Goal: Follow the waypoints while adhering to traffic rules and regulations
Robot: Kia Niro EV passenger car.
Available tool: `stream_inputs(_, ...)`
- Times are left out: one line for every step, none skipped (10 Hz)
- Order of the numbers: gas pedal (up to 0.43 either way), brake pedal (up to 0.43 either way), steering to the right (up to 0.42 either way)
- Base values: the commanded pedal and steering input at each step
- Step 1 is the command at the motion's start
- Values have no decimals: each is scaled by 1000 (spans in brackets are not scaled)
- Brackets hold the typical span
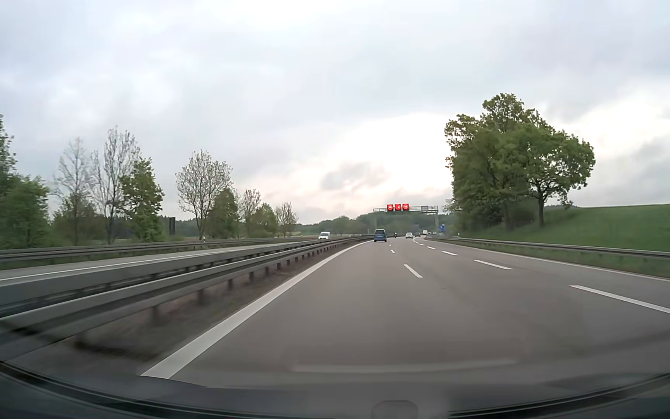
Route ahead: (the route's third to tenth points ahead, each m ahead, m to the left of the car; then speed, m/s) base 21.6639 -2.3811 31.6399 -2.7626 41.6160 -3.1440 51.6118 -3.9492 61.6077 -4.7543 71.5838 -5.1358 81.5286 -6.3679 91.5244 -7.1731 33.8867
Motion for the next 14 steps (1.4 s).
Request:
stream_inputs(268, 0, 9)
stream_inputs(268, 0, 9)
stream_inputs(260, 0, 10)
stream_inputs(260, 0, 10)
stream_inputs(260, 0, 11)
stream_inputs(260, 0, 11)
stream_inputs(260, 0, 11)
stream_inputs(260, 0, 12)
stream_inputs(260, 0, 12)
stream_inputs(260, 0, 14)
stream_inputs(260, 0, 14)
stream_inputs(260, 0, 14)
stream_inputs(248, 0, 14)
stream_inputs(248, 0, 14)
